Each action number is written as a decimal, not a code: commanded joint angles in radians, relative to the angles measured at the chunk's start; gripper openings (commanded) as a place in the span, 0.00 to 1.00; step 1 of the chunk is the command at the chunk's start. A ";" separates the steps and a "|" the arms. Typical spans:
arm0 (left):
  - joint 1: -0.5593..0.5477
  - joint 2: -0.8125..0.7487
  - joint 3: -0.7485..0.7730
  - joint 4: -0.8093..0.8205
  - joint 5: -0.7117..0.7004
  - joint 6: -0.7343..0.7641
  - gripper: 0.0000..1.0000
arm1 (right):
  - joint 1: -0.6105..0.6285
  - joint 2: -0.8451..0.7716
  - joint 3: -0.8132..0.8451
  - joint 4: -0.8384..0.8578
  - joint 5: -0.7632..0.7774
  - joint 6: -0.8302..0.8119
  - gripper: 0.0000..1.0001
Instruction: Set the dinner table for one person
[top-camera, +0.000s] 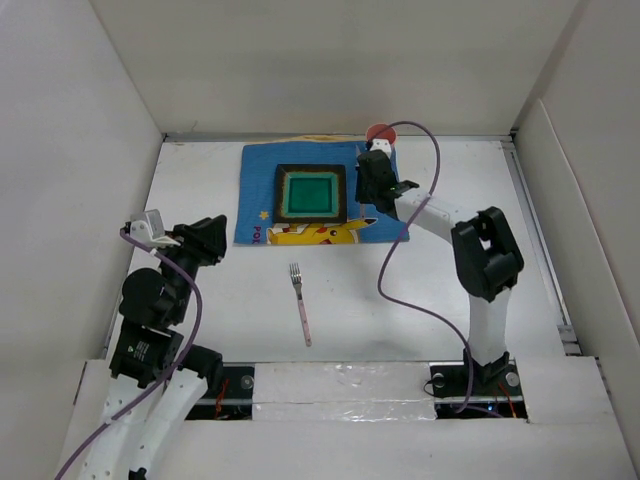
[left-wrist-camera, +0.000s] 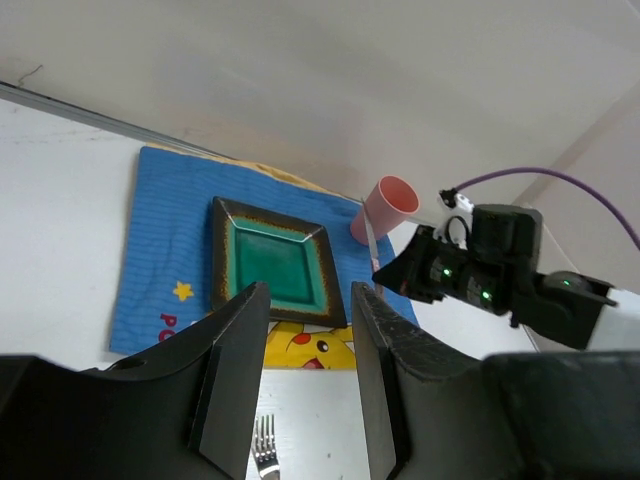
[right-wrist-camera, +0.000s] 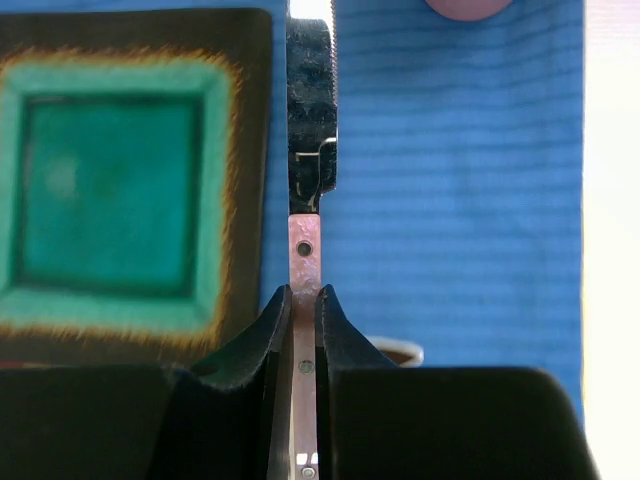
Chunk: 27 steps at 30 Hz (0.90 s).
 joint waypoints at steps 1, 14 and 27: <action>-0.004 0.024 0.009 0.038 0.026 0.016 0.35 | -0.031 0.092 0.131 -0.031 -0.058 -0.006 0.00; -0.004 0.067 0.021 0.030 0.032 0.024 0.36 | -0.096 0.250 0.273 -0.118 -0.098 -0.004 0.00; -0.004 0.228 0.055 -0.025 0.052 0.004 0.50 | -0.105 0.238 0.228 -0.082 -0.136 0.005 0.27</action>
